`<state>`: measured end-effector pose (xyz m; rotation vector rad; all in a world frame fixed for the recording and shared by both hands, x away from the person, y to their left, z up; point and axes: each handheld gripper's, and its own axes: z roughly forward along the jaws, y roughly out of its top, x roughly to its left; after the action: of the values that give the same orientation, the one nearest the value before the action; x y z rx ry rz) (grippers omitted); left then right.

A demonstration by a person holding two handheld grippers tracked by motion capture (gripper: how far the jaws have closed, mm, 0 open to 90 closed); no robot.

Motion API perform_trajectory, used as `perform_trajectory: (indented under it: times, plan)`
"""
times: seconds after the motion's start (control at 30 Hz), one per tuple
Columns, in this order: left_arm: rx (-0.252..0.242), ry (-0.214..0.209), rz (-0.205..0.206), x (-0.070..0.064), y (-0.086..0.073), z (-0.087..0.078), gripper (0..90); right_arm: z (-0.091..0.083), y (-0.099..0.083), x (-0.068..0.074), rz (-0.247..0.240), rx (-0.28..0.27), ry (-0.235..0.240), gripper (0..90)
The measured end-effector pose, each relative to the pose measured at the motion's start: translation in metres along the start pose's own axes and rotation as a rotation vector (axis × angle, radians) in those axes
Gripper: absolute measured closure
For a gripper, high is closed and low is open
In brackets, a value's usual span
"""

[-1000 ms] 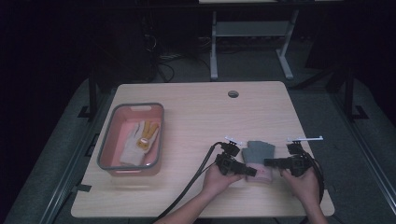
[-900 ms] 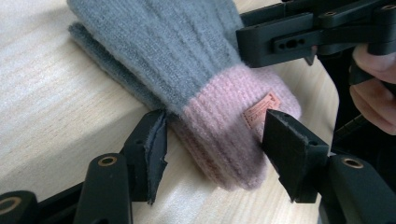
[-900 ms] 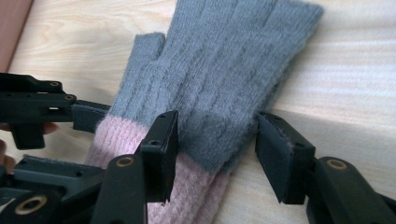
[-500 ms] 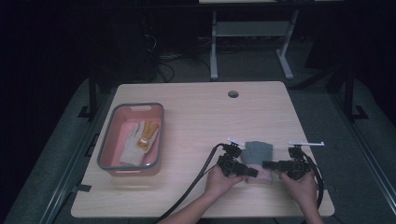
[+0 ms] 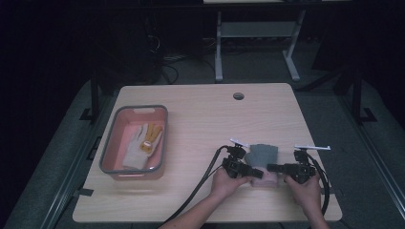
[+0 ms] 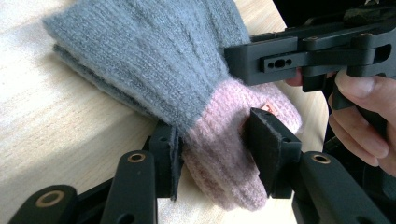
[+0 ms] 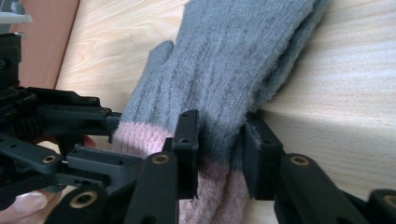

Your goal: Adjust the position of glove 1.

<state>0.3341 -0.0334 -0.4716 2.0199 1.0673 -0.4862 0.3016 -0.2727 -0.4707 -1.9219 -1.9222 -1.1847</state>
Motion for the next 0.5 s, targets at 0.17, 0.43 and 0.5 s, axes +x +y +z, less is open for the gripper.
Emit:
perform_trajectory:
  times: [0.17, 0.43, 0.5]
  plan:
    - [0.002, -0.016, 0.009, 0.001, 0.001, -0.002, 59.6, -0.002, 0.002, -0.001, 0.012, 0.014, 0.031, 72.3]
    - [-0.001, -0.032, 0.023, 0.003, 0.001, -0.012, 61.6, -0.002, 0.002, 0.008, -0.015, 0.025, 0.025, 73.5]
    - [-0.006, -0.037, 0.022, 0.004, 0.001, -0.015, 61.9, -0.001, 0.002, 0.011, -0.017, 0.023, 0.031, 73.5]
